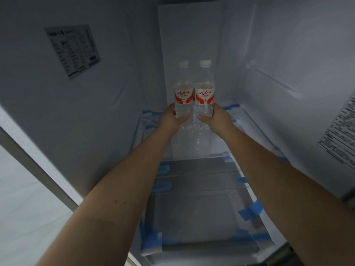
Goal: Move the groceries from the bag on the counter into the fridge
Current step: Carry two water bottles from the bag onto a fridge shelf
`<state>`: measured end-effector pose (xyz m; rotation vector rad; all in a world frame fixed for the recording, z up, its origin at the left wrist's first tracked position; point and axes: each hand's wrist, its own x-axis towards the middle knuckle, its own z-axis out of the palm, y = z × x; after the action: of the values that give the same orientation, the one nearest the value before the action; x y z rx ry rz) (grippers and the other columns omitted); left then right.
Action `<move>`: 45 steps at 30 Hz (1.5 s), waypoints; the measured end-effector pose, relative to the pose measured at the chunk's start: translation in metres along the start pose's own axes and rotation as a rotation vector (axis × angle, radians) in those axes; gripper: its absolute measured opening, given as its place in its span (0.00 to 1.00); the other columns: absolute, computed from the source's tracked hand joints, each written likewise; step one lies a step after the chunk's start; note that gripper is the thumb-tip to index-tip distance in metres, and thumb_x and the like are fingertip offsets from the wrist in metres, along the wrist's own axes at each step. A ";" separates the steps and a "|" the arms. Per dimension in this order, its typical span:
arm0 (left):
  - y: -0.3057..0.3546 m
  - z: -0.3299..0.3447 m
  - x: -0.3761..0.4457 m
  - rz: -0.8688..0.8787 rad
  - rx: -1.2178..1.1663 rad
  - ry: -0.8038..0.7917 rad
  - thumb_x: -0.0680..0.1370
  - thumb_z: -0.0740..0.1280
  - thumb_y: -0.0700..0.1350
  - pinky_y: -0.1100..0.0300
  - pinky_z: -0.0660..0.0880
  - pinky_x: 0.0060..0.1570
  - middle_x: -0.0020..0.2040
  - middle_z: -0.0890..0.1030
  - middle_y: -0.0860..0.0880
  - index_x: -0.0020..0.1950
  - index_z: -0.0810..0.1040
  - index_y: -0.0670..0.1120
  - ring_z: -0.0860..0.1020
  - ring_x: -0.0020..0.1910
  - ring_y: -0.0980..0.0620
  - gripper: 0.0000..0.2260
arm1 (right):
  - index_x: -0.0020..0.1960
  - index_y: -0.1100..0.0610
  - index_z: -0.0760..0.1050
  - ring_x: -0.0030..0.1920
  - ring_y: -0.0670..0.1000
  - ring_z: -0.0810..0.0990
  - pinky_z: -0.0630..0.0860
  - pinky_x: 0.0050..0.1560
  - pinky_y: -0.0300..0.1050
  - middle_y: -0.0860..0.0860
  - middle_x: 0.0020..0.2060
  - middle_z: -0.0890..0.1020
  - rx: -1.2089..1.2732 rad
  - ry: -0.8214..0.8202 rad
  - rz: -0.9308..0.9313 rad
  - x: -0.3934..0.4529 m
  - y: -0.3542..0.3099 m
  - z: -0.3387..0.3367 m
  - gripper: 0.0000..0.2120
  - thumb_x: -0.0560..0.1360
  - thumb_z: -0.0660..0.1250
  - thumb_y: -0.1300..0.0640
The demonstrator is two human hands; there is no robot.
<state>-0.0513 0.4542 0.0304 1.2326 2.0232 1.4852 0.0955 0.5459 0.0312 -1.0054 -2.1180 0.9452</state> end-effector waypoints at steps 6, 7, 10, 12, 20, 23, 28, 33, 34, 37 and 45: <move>-0.001 -0.001 0.002 -0.031 0.016 -0.028 0.76 0.72 0.48 0.59 0.74 0.50 0.55 0.77 0.49 0.68 0.71 0.45 0.77 0.54 0.51 0.23 | 0.68 0.57 0.70 0.62 0.55 0.77 0.69 0.55 0.43 0.54 0.62 0.79 0.005 -0.025 0.034 -0.004 -0.006 -0.004 0.24 0.76 0.70 0.50; 0.001 -0.002 0.000 -0.037 0.015 -0.034 0.76 0.71 0.48 0.59 0.73 0.51 0.56 0.77 0.49 0.68 0.71 0.44 0.76 0.54 0.51 0.23 | 0.68 0.57 0.70 0.62 0.55 0.77 0.69 0.55 0.43 0.54 0.62 0.79 0.008 -0.028 0.038 -0.005 -0.007 -0.005 0.24 0.76 0.70 0.49; 0.005 -0.003 -0.003 -0.052 0.042 -0.046 0.77 0.71 0.47 0.61 0.71 0.49 0.55 0.76 0.51 0.69 0.70 0.43 0.75 0.53 0.53 0.22 | 0.68 0.55 0.70 0.62 0.54 0.77 0.69 0.54 0.43 0.53 0.62 0.79 0.015 -0.051 0.062 -0.010 -0.010 -0.009 0.24 0.76 0.69 0.48; 0.006 -0.001 -0.005 -0.052 0.045 -0.057 0.77 0.71 0.47 0.62 0.70 0.49 0.58 0.78 0.49 0.69 0.70 0.43 0.77 0.57 0.49 0.22 | 0.69 0.54 0.69 0.62 0.54 0.76 0.70 0.55 0.44 0.53 0.63 0.78 0.027 -0.073 0.080 -0.013 -0.015 -0.011 0.26 0.75 0.70 0.47; 0.010 0.003 -0.025 -0.092 0.017 0.033 0.77 0.70 0.48 0.61 0.71 0.52 0.63 0.75 0.47 0.71 0.65 0.43 0.75 0.58 0.51 0.26 | 0.74 0.59 0.59 0.68 0.57 0.71 0.67 0.58 0.42 0.56 0.70 0.71 0.125 0.008 0.211 -0.052 -0.032 -0.008 0.30 0.78 0.68 0.54; 0.010 -0.001 -0.045 -0.106 0.063 0.018 0.77 0.67 0.51 0.53 0.74 0.60 0.66 0.75 0.45 0.72 0.66 0.45 0.75 0.62 0.46 0.25 | 0.76 0.60 0.57 0.70 0.57 0.69 0.64 0.60 0.41 0.57 0.73 0.68 -0.046 -0.008 0.185 -0.074 -0.031 -0.009 0.28 0.80 0.63 0.54; 0.013 -0.006 -0.104 0.104 0.595 -0.023 0.79 0.63 0.53 0.48 0.60 0.72 0.75 0.64 0.43 0.73 0.65 0.43 0.61 0.74 0.44 0.25 | 0.75 0.52 0.61 0.68 0.57 0.72 0.69 0.66 0.52 0.55 0.72 0.70 -0.288 -0.127 0.091 -0.109 -0.028 -0.006 0.30 0.77 0.64 0.45; 0.006 -0.025 -0.164 0.362 0.794 -0.155 0.80 0.61 0.50 0.45 0.50 0.75 0.79 0.56 0.46 0.78 0.59 0.47 0.50 0.78 0.47 0.27 | 0.76 0.55 0.60 0.68 0.57 0.70 0.68 0.67 0.55 0.55 0.71 0.70 -0.531 -0.131 0.009 -0.155 -0.029 -0.001 0.30 0.78 0.64 0.45; 0.001 -0.030 -0.173 0.394 0.819 -0.186 0.80 0.61 0.48 0.44 0.50 0.75 0.79 0.56 0.45 0.77 0.59 0.46 0.50 0.79 0.47 0.26 | 0.77 0.55 0.59 0.69 0.58 0.68 0.67 0.68 0.54 0.57 0.71 0.69 -0.578 -0.109 -0.019 -0.167 -0.030 0.000 0.31 0.78 0.64 0.47; -0.015 -0.044 -0.194 0.427 0.895 -0.268 0.80 0.56 0.47 0.45 0.49 0.75 0.79 0.57 0.45 0.78 0.60 0.47 0.51 0.78 0.46 0.25 | 0.79 0.52 0.52 0.76 0.57 0.59 0.58 0.73 0.53 0.56 0.77 0.59 -0.708 -0.084 -0.066 -0.200 -0.030 0.006 0.34 0.79 0.62 0.47; -0.033 -0.059 -0.245 0.521 1.064 -0.167 0.78 0.55 0.55 0.43 0.52 0.73 0.75 0.66 0.45 0.72 0.70 0.49 0.59 0.76 0.43 0.23 | 0.74 0.57 0.65 0.72 0.61 0.67 0.64 0.71 0.58 0.59 0.72 0.70 -0.948 -0.064 -0.157 -0.274 -0.007 0.016 0.27 0.79 0.58 0.45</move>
<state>0.0311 0.2210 -0.0275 2.2972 2.5419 0.2901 0.2262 0.3125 -0.0301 -1.1913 -2.6894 -0.1758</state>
